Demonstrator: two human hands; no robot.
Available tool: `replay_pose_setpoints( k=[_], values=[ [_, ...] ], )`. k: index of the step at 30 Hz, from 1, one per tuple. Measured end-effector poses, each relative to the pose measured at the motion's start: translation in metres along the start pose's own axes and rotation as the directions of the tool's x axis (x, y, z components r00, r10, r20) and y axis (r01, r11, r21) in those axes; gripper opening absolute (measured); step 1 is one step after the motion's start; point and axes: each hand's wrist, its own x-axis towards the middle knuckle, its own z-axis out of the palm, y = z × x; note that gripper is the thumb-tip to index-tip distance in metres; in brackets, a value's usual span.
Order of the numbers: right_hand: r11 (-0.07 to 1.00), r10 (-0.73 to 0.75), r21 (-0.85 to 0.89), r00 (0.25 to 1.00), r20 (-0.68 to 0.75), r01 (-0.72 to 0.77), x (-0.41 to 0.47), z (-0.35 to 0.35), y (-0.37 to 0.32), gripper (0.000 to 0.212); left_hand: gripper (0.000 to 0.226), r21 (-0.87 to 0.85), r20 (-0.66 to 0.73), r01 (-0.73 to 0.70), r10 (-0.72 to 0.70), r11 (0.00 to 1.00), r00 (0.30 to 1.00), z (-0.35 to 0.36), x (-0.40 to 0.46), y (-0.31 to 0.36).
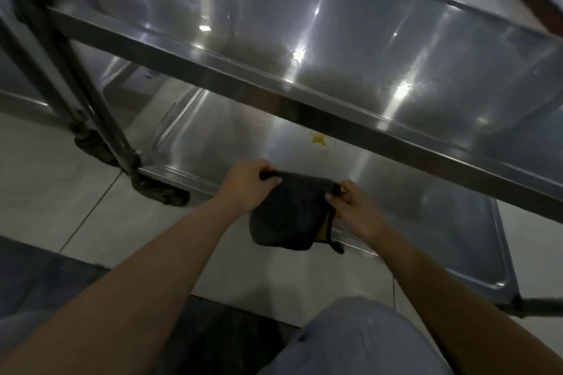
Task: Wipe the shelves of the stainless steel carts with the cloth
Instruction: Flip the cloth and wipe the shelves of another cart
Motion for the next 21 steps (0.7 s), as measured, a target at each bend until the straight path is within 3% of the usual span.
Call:
replay_pose_setpoints(
  k=[2,3,6,8,11,14,21],
  values=[
    [1.0,0.003,-0.018,0.996,-0.085,-0.004,0.022,-0.004,0.005,0.011,0.007,-0.088,-0.065,-0.024,0.018,0.996,0.998,0.005,0.015,0.004],
    [0.999,0.028,-0.033,0.992,-0.122,-0.033,0.031,-0.005,0.009,0.01,0.021,-0.106,-0.105,-0.046,0.034,0.993,0.994,0.009,0.02,0.003],
    [0.978,0.093,-0.167,0.979,-0.182,-0.124,0.046,0.003,0.027,0.034,0.06,0.111,-0.104,-0.155,0.167,0.982,0.981,0.023,0.022,-0.009],
    [0.898,-0.03,-0.437,0.984,-0.176,-0.051,0.044,0.012,0.039,0.063,0.068,0.276,-0.033,-0.128,0.143,0.953,0.989,0.034,0.015,-0.027],
    [0.64,-0.303,-0.739,0.953,0.006,0.209,0.031,0.043,0.043,0.068,0.068,0.446,-0.015,0.047,-0.045,0.894,0.999,0.037,0.01,-0.061],
    [0.547,-0.326,-0.755,0.923,0.206,0.362,0.027,0.085,0.038,0.065,0.066,0.505,-0.077,0.085,-0.053,0.859,0.996,0.034,0.015,-0.083],
    [0.543,-0.338,-0.775,0.929,0.152,0.324,0.041,0.072,0.062,0.061,0.071,0.682,-0.115,0.083,-0.005,0.726,0.993,0.036,0.017,-0.099]
  ],
)
